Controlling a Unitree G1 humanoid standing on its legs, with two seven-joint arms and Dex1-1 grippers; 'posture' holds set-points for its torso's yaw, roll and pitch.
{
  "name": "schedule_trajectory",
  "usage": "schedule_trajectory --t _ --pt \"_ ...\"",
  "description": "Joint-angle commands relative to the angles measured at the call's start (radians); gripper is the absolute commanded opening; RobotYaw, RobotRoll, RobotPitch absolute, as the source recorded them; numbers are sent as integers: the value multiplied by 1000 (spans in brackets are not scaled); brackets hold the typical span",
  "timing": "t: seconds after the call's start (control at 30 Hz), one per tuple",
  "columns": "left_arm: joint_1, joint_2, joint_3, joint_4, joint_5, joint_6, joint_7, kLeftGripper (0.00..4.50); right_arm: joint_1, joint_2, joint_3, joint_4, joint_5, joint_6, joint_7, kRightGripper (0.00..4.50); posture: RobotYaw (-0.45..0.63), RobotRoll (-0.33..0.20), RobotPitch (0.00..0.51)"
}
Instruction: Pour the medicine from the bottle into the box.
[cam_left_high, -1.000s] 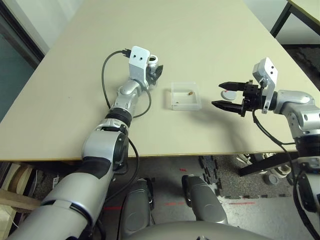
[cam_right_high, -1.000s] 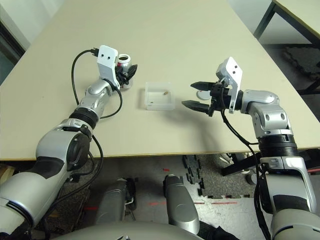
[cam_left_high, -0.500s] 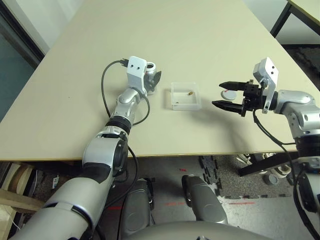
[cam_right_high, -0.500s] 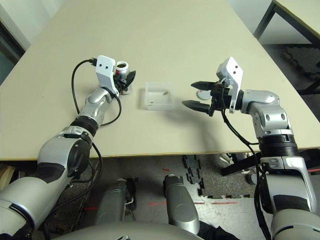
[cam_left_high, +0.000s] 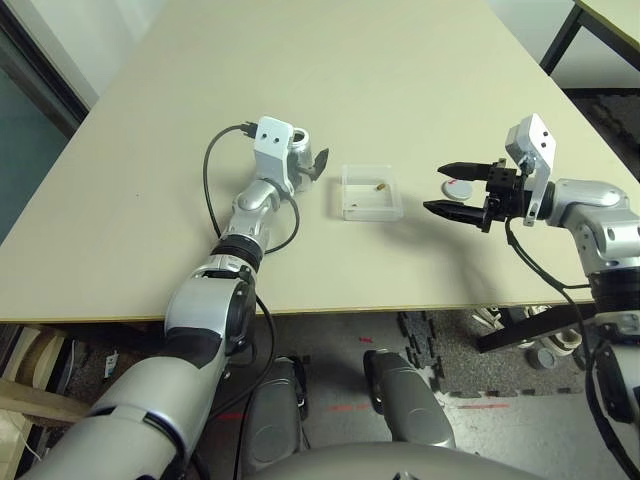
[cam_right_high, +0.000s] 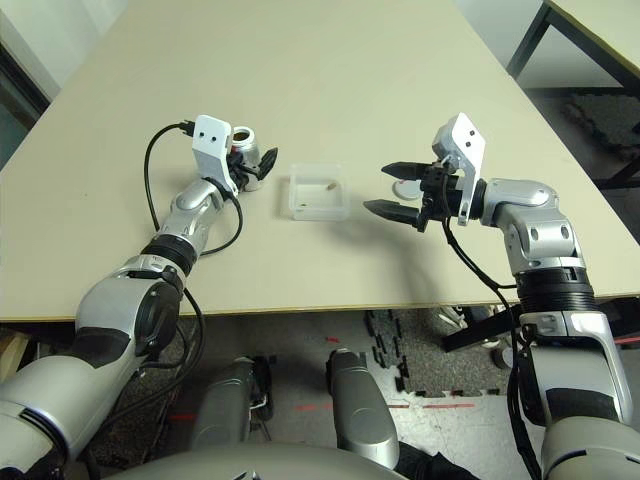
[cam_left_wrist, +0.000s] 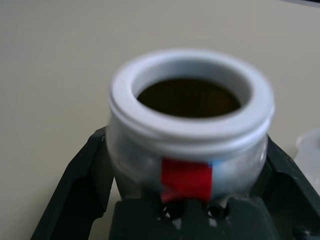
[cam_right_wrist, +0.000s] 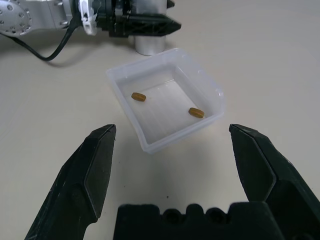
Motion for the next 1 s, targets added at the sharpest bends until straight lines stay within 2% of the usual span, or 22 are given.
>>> schedule_trajectory --t 0.03,0.37,0.67,1.0 --pt "22 3 1 -6 -8 -11 -16 4477 -9 2 9 8 -10 -11 3 4500 -279 0 135" --pt "75 -8 9 -58 -35 -33 -40 4477 -19 12 17 22 -13 -22 1 4500 -274 0 131" --pt "189 -8 -3 -199 -56 -26 -91 4477 -26 18 19 40 -16 -34 1 4500 -271 0 139" --pt "393 -13 -47 -502 -79 58 -94 4477 -36 27 18 65 -23 -49 6 4500 -274 0 141"
